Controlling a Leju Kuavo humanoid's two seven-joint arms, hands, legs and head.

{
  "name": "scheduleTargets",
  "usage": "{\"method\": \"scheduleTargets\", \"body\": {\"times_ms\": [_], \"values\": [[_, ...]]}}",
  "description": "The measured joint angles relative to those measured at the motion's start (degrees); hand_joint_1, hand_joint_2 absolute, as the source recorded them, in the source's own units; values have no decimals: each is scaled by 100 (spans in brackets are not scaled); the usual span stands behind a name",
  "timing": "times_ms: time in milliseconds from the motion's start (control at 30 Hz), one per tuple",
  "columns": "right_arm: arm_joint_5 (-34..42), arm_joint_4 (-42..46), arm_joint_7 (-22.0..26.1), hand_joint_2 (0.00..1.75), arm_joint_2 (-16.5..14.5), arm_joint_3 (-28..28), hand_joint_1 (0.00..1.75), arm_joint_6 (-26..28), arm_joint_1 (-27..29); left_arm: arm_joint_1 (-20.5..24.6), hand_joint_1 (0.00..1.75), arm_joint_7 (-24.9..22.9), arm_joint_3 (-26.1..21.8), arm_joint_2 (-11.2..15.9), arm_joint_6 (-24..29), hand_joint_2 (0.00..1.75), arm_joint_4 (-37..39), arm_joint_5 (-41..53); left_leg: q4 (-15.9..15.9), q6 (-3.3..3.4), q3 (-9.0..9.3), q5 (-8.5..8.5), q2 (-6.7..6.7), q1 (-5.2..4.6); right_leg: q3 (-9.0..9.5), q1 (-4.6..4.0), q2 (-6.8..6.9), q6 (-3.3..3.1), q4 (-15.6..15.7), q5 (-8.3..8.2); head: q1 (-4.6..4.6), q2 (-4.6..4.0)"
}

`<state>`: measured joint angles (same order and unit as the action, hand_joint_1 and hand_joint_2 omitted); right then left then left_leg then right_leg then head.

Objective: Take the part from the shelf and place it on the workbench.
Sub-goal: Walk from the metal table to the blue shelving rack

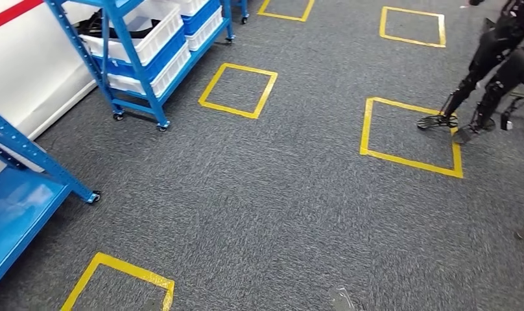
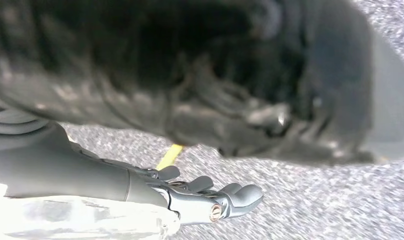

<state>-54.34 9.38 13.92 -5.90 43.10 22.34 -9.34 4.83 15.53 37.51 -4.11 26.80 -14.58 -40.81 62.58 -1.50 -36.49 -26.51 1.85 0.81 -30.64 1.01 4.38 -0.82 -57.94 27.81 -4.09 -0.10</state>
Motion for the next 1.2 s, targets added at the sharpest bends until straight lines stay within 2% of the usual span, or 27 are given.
{"method": "scheduleTargets", "body": {"times_ms": [67,133,167,233,300,333,367,400,433,467,500,533,600,633,667,733,800,833,867,900,933,967,1000,1067,1100,1167,1200], "values": [[32,0,3,0,26,0,0,46,14,19,0,-5,1,-9,-55,0,0,25,-404,63,203,98,145,-19,23,-25,107,74,-37,61,16,1],[55,0,-10,0,42,1,0,65,36,32,0,-28,2,-12,-64,0,1,55,-425,166,203,70,58,-33,64,-39,207,133,-31,92,48,1],[69,-1,-25,0,51,2,0,69,47,36,0,-51,4,-8,-63,0,3,73,-434,202,211,70,-1,-30,80,-26,197,167,-47,123,59,0],[101,-2,-53,0,66,3,0,75,75,75,0,-103,8,6,-62,0,6,105,-463,274,230,85,-115,-18,-10,3,-5,213,-300,312,78,0],[129,-2,-64,0,74,8,0,82,128,147,0,-160,15,14,-68,0,7,144,-471,323,233,86,-232,-17,-339,9,-279,219,-966,647,103,1],[146,-3,-62,0,74,12,0,84,161,182,0,-205,23,14,-75,0,7,164,-468,338,232,83,-305,-24,-537,6,-344,214,-1331,778,110,1],[161,-6,-54,0,74,15,0,84,188,205,0,-263,37,14,-82,0,7,189,-465,345,235,80,-384,-31,-678,3,-376,206,-1562,811,110,1],[175,-9,-43,0,74,18,0,82,204,219,0,-335,53,14,-88,0,7,208,-459,348,240,75,-465,-37,-735,2,-398,193,-1599,732,110,1],[187,-13,-32,0,74,19,0,79,209,225,0,-401,73,14,-90,0,7,222,-453,347,247,71,-547,-40,-691,2,-424,172,-1417,552,110,1],[192,-15,-24,0,75,20,0,75,203,227,0,-455,96,14,-90,0,7,234,-447,343,255,67,-624,-41,-565,3,-483,147,-1073,316,110,1],[192,-15,-20,0,79,22,0,69,193,228,0,-491,117,10,-90,0,7,239,-439,334,256,62,-690,-43,-422,5,-618,119,-705,130,112,1],[191,-15,-20,0,84,23,0,61,182,232,0,-508,136,8,-89,0,7,243,-428,317,247,59,-759,-45,-305,6,-735,101,-405,5,110,1],[172,-16,-20,0,93,24,0,47,156,232,0,-519,157,2,-88,0,7,244,-426,259,222,67,-872,-31,-212,-9,-862,83,-167,-38,112,1],[153,-16,-19,0,92,24,0,41,139,227,0,-520,160,3,-85,0,7,241,-438,217,213,79,-934,-26,-192,-15,-802,74,-143,-48,113,1],[132,-16,-20,0,87,25,0,36,120,217,0,-520,162,5,-79,0,7,236,-441,183,204,79,-939,-17,-169,-8,-734,49,-118,-62,113,1],[93,-16,-21,0,80,26,0,26,90,212,0,-528,163,9,-59,0,7,213,-259,113,110,-47,-698,-32,-114,16,-597,-20,-52,-91,84,0],[71,-15,-21,0,78,26,0,20,77,227,0,-546,164,11,-48,0,7,185,350,52,-188,-370,-365,-28,-91,9,-444,-77,-24,-89,45,0],[65,-15,-21,0,78,26,0,19,74,231,0,-554,164,11,-49,0,7,175,723,24,-378,-526,-301,-16,-88,1,-358,-96,-26,-78,35,1],[59,-15,-21,0,77,26,0,19,71,226,0,-560,164,11,-49,0,7,172,1001,2,-521,-607,-276,-8,-85,-5,-277,-101,-30,-67,35,1],[52,-15,-21,0,76,26,0,20,67,215,0,-562,164,11,-49,0,7,170,1108,-15,-578,-590,-260,-3,-79,-7,-200,-99,-35,-54,34,1],[44,-15,-21,0,75,26,0,21,61,204,0,-564,164,12,-49,0,7,169,978,-23,-512,-463,-231,-2,-70,-6,-128,-91,-44,-37,34,1],[36,-15,-21,0,74,26,0,21,53,198,0,-566,164,13,-48,0,7,169,656,-20,-343,-270,-160,-2,-54,-5,-61,-77,-56,-16,33,1],[29,-15,-21,0,73,26,0,21,47,201,0,-565,164,14,-49,0,7,170,261,-8,-138,-104,-19,-13,-36,-12,3,-57,-70,11,33,0],[21,-15,-21,0,72,26,0,22,34,221,0,-564,164,14,-48,0,7,171,-301,75,157,69,185,-54,-3,-46,117,-2,-102,68,43,1],[18,-15,-21,0,72,26,0,23,27,225,0,-564,164,14,-49,0,7,171,-388,121,196,63,215,-74,12,-65,169,22,-105,86,55,1],[17,-15,-23,0,72,26,0,23,1,209,0,-564,164,20,-46,0,7,170,-416,205,201,74,95,-76,44,-77,246,74,-92,109,75,1],[15,-15,-23,0,73,26,0,23,-13,199,0,-565,165,23,-46,0,7,169,-443,238,211,88,36,-63,43,-66,179,105,-120,146,80,1]]}}
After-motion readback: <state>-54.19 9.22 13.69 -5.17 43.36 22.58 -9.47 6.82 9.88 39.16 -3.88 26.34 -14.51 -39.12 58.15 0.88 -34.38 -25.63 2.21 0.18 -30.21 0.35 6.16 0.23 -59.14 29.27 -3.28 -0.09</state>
